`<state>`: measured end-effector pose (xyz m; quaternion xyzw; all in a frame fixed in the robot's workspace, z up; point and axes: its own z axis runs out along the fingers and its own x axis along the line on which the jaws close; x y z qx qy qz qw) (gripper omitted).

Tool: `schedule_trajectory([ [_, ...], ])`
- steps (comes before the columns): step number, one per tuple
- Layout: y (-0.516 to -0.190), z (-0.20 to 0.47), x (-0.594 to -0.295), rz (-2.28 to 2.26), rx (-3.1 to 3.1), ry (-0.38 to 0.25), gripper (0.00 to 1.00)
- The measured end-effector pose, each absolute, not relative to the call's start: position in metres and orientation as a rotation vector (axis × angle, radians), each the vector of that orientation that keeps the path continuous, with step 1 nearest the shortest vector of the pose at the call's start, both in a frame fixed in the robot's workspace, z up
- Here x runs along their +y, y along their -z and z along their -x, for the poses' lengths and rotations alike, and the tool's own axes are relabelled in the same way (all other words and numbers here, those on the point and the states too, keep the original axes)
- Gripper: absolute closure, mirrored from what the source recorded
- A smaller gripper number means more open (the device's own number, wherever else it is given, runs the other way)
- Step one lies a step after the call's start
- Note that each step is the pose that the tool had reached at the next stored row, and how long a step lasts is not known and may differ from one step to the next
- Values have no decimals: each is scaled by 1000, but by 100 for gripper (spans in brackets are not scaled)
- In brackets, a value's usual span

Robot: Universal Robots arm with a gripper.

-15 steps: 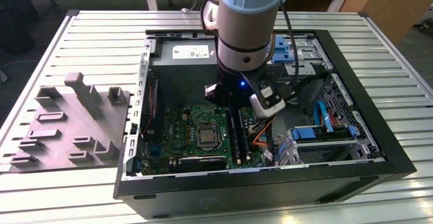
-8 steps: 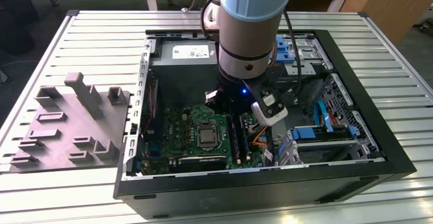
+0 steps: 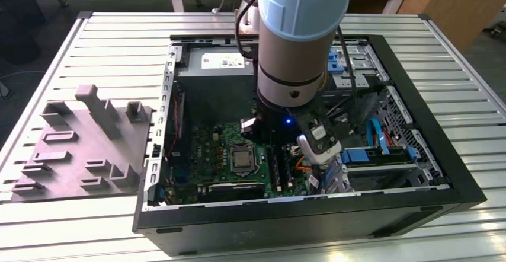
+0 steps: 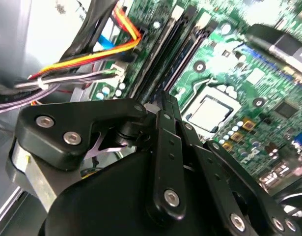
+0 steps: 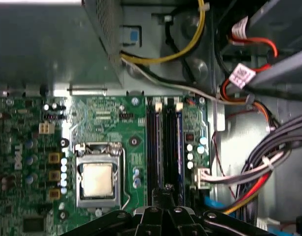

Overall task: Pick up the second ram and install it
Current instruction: 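Press down the second ram until it locks into place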

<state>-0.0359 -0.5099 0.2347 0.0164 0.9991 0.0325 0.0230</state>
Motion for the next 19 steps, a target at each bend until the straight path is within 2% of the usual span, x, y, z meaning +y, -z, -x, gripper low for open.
schedule_trajectory([
  [8, -234, 36, -525, -53, 3093, -101, 90],
  [19, -227, 36, -526, -53, 3094, -99, 90],
])
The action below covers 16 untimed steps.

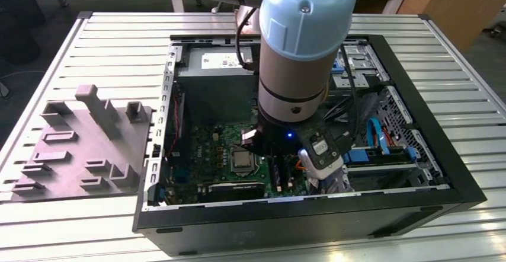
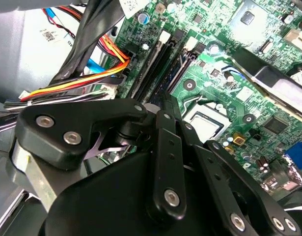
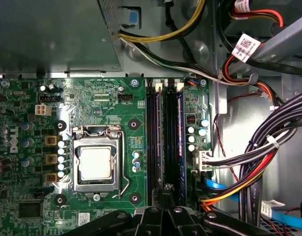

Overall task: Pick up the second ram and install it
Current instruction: 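Press down the second ram until it locks into place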

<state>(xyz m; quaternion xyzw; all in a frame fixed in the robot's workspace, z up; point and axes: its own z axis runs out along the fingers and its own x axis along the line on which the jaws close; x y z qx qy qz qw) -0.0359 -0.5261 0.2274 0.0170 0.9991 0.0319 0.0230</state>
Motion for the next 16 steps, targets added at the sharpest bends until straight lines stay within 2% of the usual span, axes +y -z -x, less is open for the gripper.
schedule_trajectory([
  [16, -218, 36, -526, -53, 3094, -98, 90],
])
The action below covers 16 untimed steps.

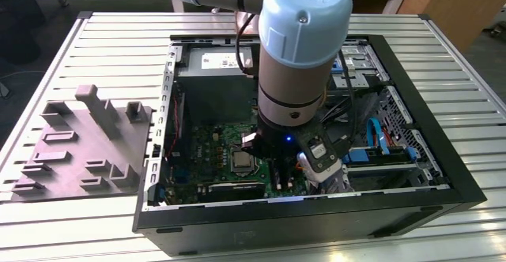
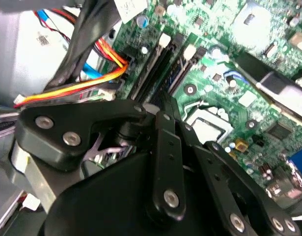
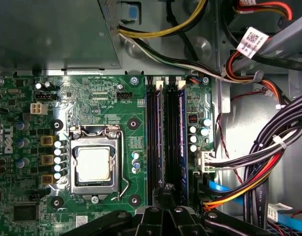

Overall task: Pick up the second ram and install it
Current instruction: 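Press down the second ram until it locks into place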

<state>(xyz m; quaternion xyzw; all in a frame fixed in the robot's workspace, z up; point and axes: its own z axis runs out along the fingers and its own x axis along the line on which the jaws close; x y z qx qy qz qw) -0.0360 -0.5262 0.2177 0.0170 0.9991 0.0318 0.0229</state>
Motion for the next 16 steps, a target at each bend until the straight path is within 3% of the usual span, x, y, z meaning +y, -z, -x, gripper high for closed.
schedule_trajectory([
  [11, -218, 36, -526, -53, 3093, -100, 90],
  [16, -233, 36, -526, -53, 3093, -100, 90],
])
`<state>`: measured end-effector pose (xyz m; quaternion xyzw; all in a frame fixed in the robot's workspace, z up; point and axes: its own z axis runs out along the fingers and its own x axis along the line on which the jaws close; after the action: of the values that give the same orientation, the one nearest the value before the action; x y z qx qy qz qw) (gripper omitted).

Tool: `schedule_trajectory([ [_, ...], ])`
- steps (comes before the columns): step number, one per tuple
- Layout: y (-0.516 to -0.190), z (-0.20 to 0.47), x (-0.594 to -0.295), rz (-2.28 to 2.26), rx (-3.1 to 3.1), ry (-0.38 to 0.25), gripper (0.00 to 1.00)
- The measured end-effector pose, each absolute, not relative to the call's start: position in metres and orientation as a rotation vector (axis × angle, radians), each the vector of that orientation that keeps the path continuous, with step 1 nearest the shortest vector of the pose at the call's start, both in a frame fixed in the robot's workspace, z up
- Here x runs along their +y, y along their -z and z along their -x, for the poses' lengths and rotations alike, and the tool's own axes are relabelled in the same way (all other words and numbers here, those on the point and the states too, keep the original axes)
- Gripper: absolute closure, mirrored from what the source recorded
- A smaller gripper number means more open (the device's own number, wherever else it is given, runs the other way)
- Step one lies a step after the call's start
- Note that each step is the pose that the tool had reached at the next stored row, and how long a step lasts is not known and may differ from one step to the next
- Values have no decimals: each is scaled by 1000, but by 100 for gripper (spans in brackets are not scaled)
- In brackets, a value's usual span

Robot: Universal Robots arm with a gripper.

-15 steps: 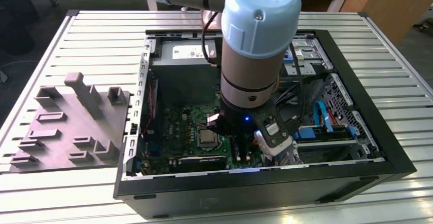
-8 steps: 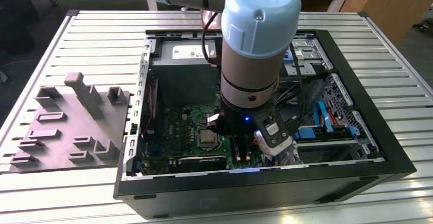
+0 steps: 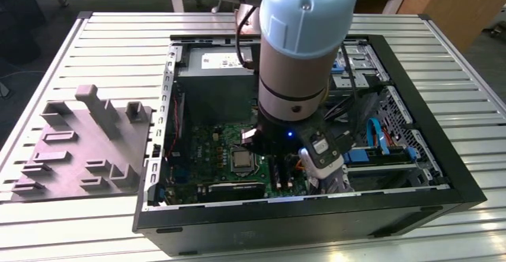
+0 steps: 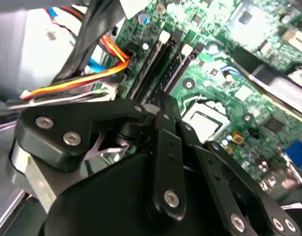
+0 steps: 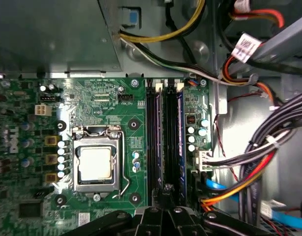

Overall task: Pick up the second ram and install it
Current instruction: 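Press down the second ram until it locks into place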

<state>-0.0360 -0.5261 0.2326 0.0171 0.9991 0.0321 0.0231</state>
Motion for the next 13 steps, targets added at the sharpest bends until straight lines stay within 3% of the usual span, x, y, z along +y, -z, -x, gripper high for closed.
schedule_trajectory([
  [13, -242, 37, -516, -53, 3093, -99, 90],
])
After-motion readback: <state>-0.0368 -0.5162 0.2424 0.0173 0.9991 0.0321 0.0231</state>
